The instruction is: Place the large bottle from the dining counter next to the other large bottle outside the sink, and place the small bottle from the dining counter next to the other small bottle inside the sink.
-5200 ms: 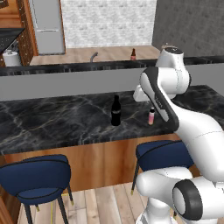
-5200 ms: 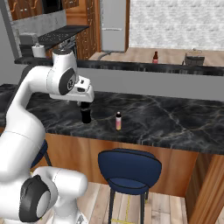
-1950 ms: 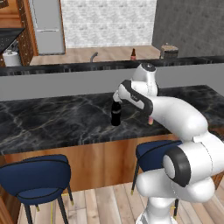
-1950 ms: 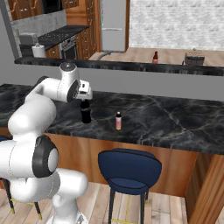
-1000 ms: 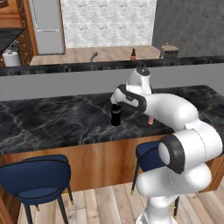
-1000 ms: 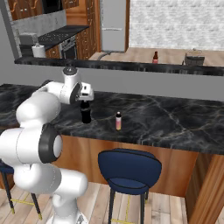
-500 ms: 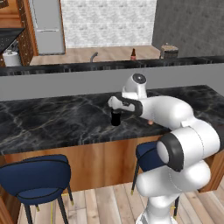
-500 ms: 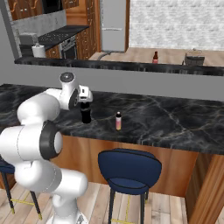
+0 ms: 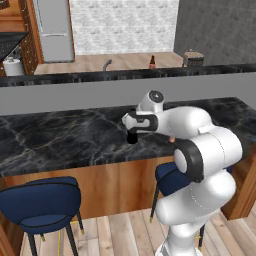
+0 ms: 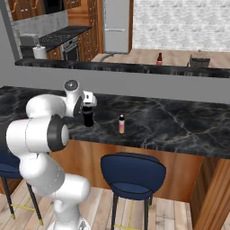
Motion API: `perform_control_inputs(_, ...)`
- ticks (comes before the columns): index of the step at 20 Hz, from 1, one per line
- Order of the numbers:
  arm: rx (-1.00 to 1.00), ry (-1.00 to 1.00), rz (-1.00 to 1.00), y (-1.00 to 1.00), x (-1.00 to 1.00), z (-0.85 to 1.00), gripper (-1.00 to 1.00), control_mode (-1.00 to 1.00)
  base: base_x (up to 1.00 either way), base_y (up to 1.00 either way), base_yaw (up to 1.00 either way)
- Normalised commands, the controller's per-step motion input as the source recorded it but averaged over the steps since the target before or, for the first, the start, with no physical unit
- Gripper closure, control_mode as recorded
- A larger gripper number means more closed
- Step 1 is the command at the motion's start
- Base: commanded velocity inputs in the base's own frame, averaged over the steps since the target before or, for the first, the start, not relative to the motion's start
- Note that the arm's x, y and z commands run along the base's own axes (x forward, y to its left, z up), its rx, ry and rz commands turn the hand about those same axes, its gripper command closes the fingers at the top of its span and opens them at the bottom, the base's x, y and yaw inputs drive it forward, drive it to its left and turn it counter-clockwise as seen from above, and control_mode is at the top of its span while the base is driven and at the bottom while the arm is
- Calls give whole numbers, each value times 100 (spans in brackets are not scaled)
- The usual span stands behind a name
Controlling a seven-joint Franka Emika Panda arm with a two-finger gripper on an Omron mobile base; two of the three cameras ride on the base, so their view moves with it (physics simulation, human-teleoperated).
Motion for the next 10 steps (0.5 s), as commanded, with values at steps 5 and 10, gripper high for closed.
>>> perform_control_inputs(5, 0, -3, 0, 0, 31, -9, -100, -100, 0, 0, 0)
perform_control_inputs(10, 0, -2, 0, 0, 31, -7, -100, -100, 0, 0, 0)
